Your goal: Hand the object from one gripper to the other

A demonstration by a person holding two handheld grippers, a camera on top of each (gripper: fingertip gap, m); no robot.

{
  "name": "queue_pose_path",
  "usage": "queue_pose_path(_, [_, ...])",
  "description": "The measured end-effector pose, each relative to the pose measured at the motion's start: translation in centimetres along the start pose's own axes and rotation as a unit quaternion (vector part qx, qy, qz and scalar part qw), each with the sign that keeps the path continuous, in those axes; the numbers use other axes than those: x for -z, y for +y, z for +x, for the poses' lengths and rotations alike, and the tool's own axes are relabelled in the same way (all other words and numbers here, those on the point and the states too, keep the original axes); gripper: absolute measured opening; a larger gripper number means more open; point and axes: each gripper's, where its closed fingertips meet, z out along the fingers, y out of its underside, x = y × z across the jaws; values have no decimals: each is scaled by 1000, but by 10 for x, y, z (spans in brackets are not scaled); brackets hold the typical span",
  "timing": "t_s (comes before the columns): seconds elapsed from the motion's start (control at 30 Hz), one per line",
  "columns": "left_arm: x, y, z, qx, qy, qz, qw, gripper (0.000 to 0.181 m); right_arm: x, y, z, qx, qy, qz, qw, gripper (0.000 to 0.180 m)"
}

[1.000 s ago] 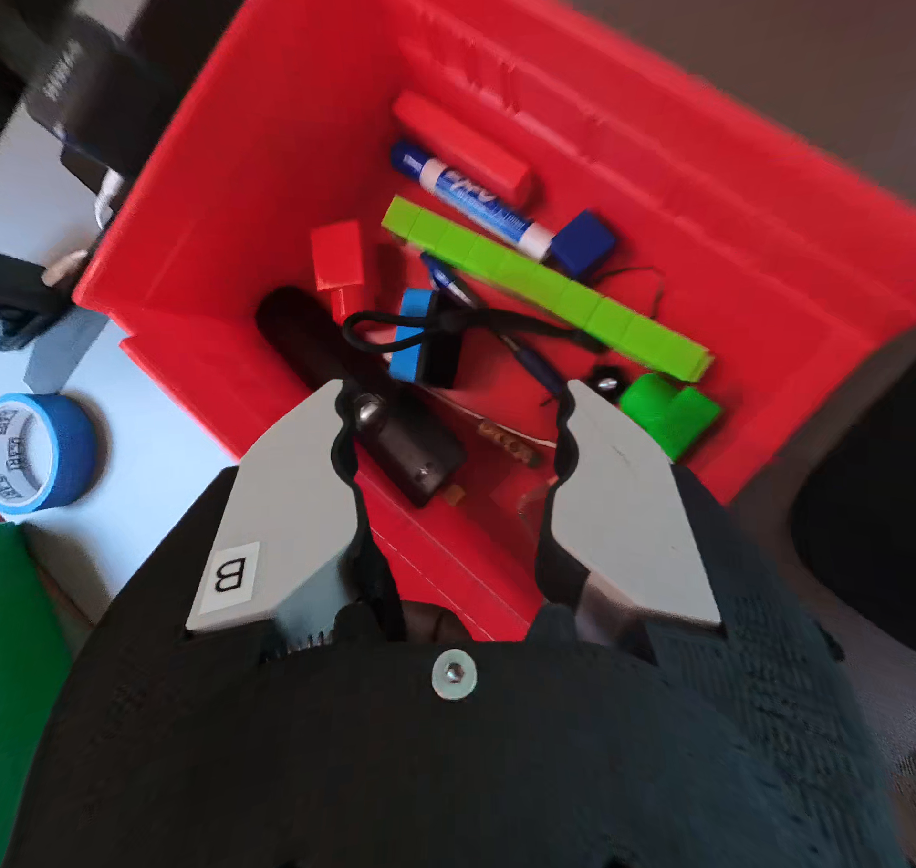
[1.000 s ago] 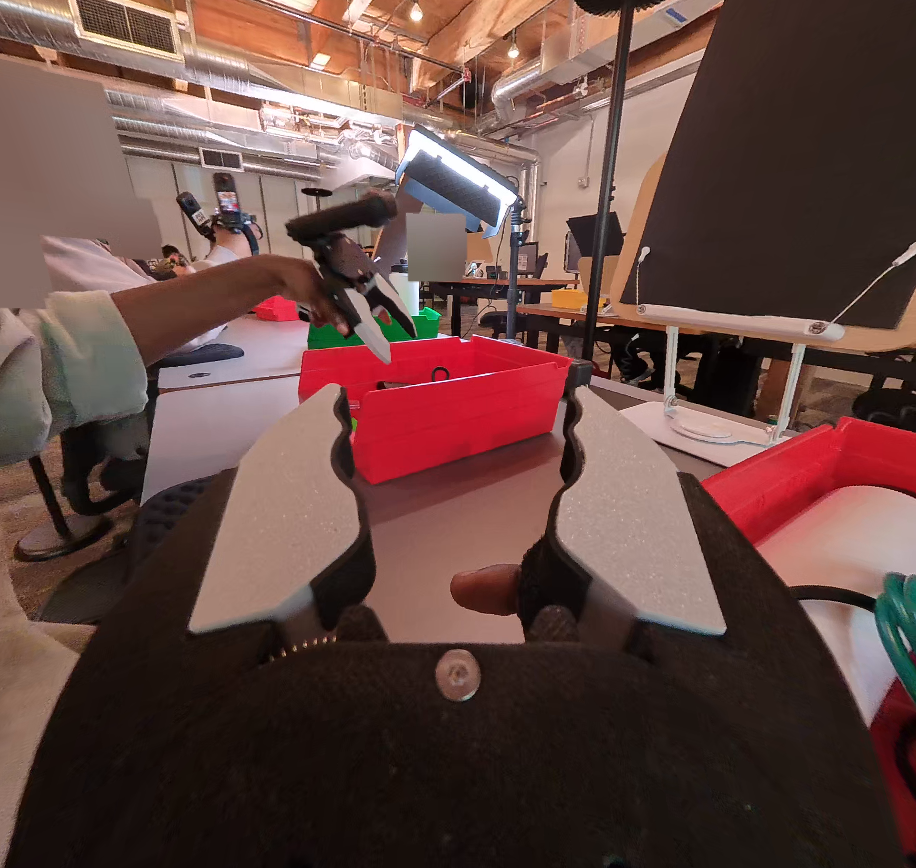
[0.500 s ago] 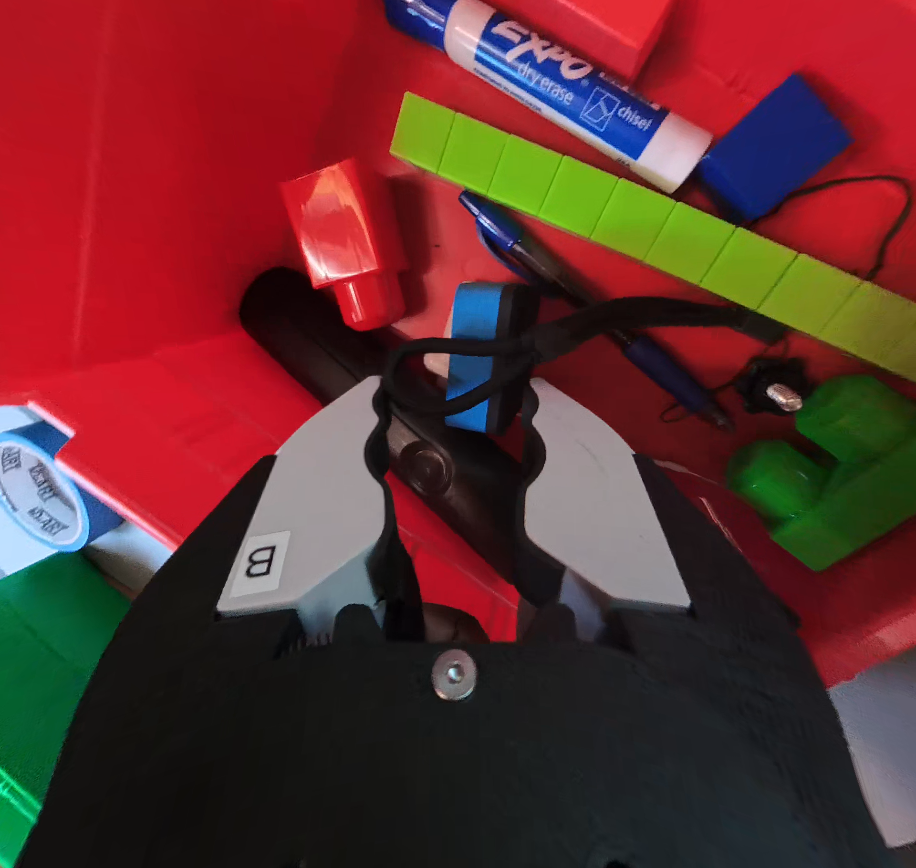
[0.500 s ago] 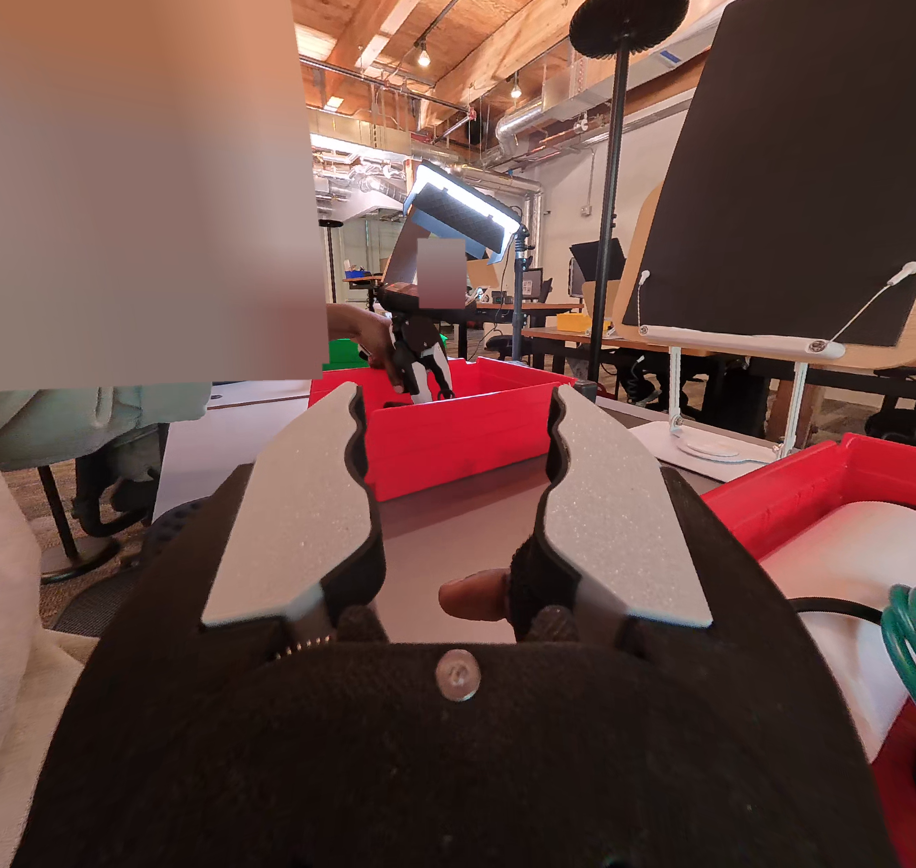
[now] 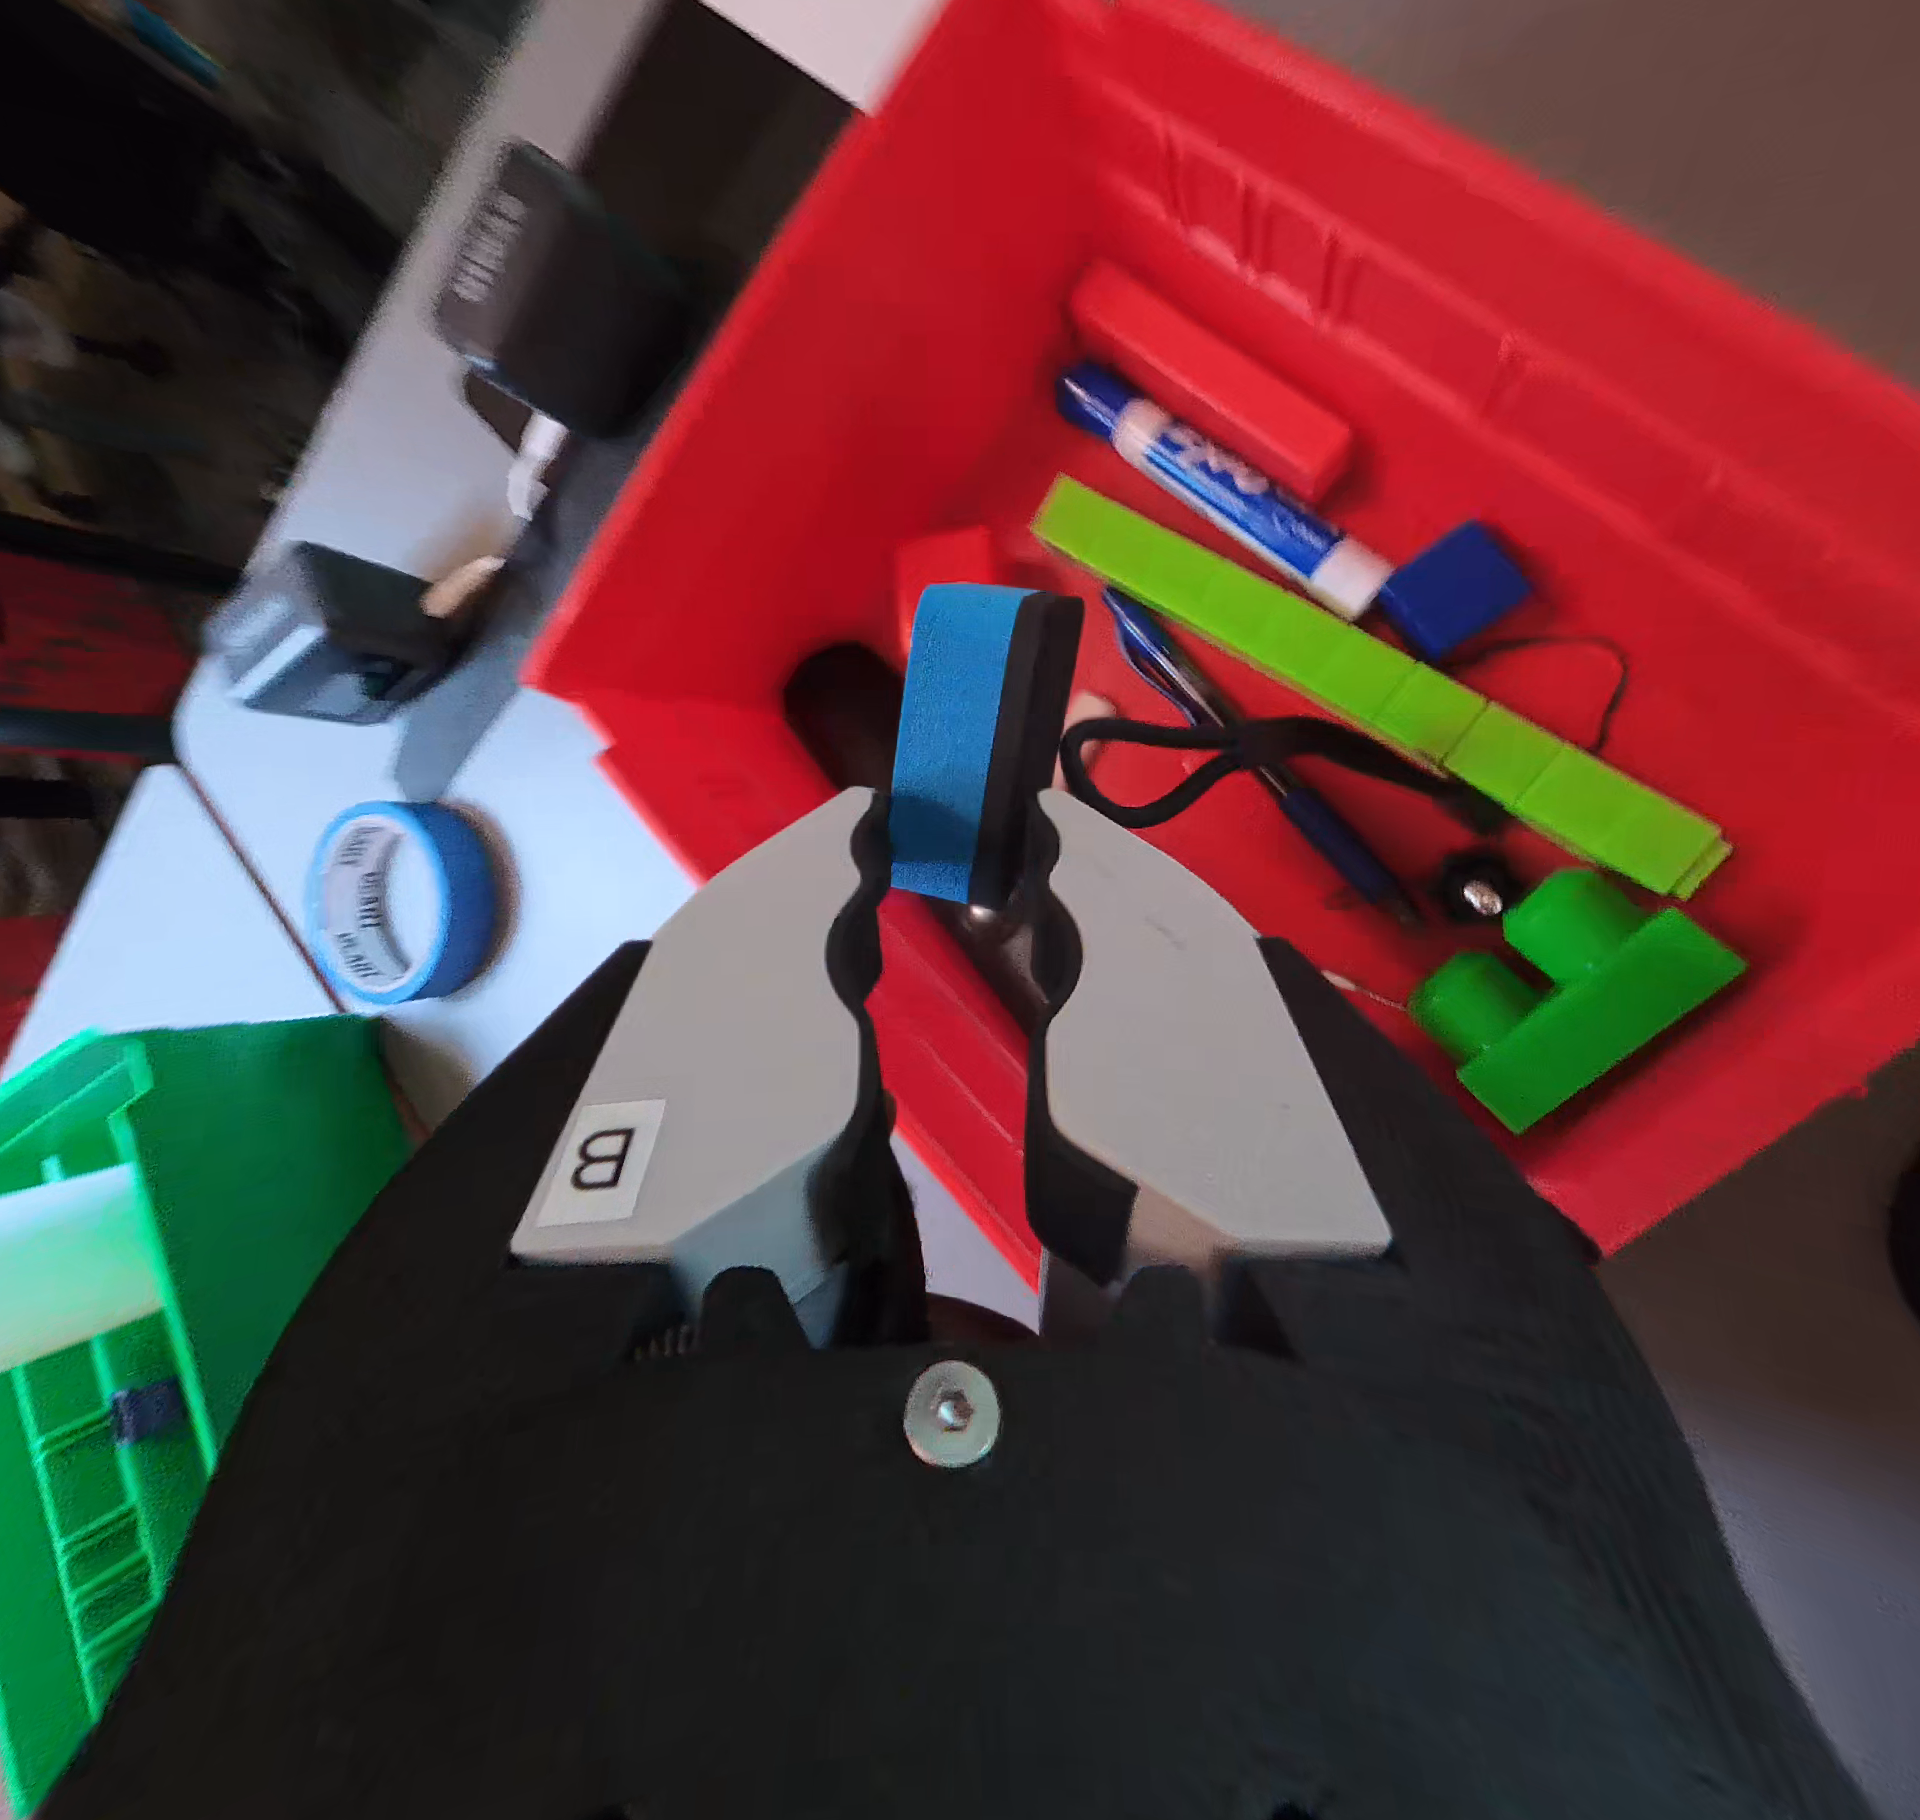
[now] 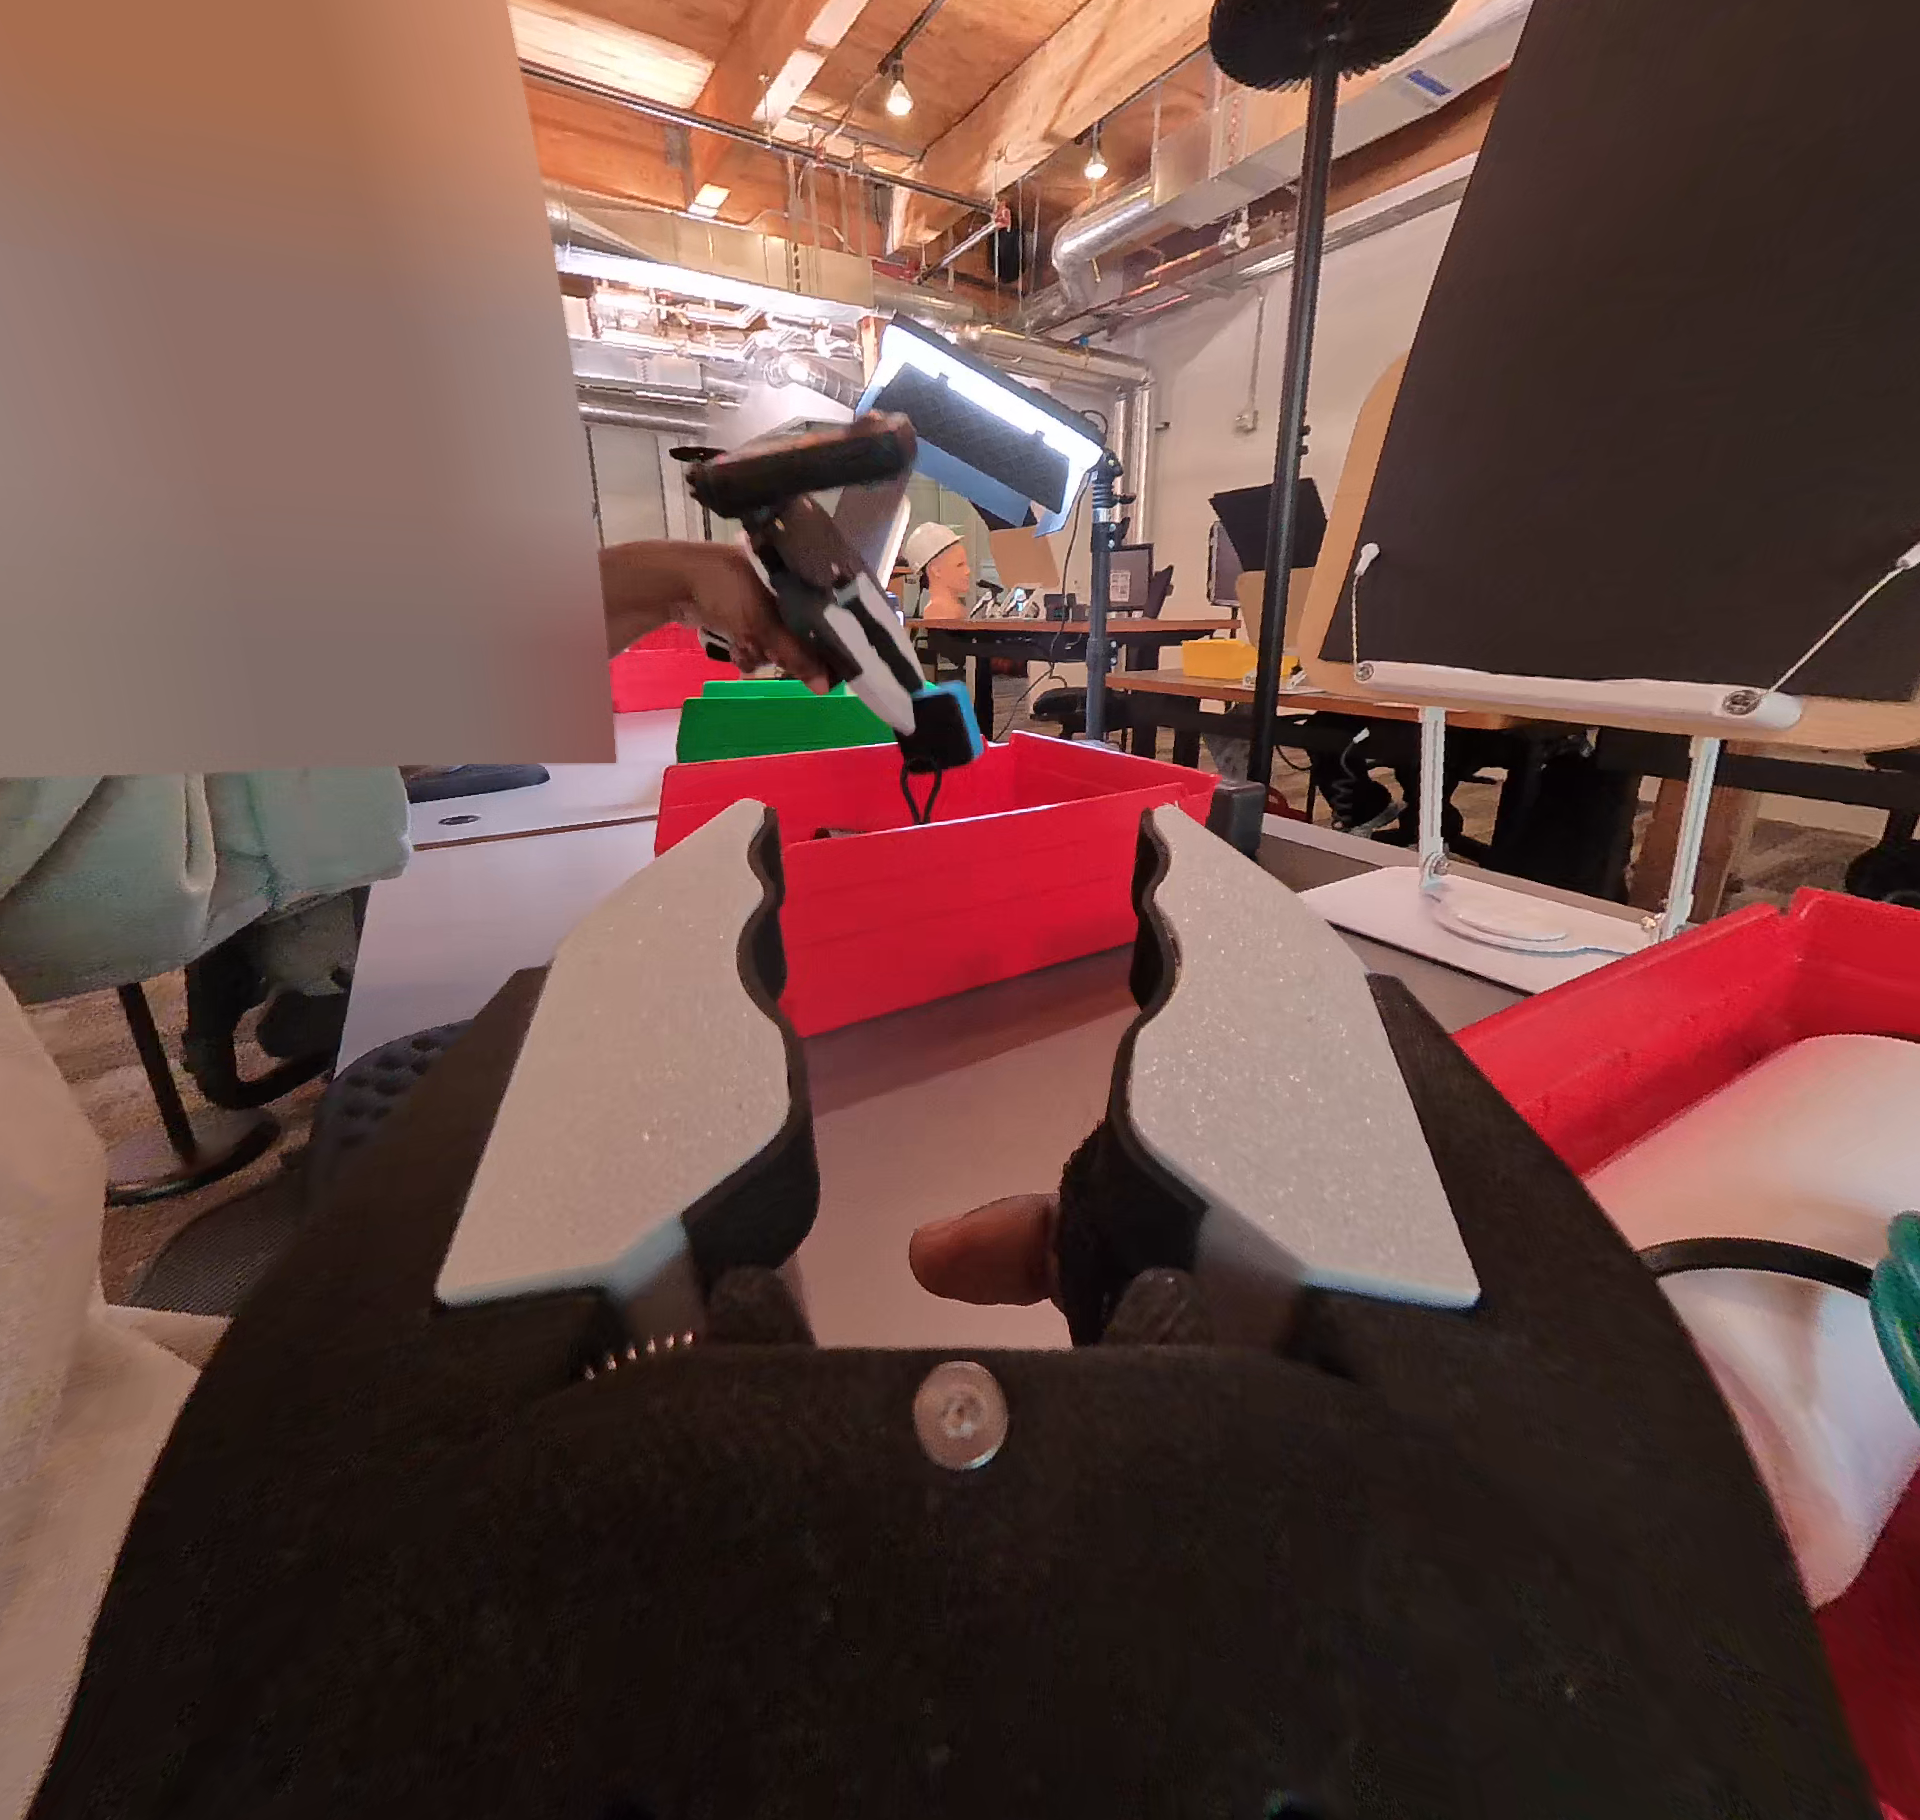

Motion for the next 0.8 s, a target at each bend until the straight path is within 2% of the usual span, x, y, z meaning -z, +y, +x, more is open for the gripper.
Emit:
queue_pose_path(0.07, [24,-14,-10,25,-37,64,997,25,0,1,-2,-1,-5,-2,1000,64])
queue_pose_path(0.13, [52,-37,-7,62,-41,169,983,25,-1,2,-3,-4,-10,-5,1000,63])
queue_pose_path(0.23, [97,-73,34,100,16,341,935,25,-1,3,-5,-6,-17,-9,1000,63])
queue_pose_path(0.37, [131,-95,107,122,90,471,869,25,-2,4,-7,-12,-24,-12,1000,62])
queue_pose_path(0.57, [153,-116,219,171,253,594,744,25,-2,-1,-15,-42,-51,-1,998,60])
queue_pose_path(0.7, [145,-125,266,191,313,616,697,24,-2,-6,-21,-71,-75,12,995,59])
queue_pose_path(0.8, [142,-132,284,233,367,624,649,24,-1,-13,-30,-103,-105,30,989,59])
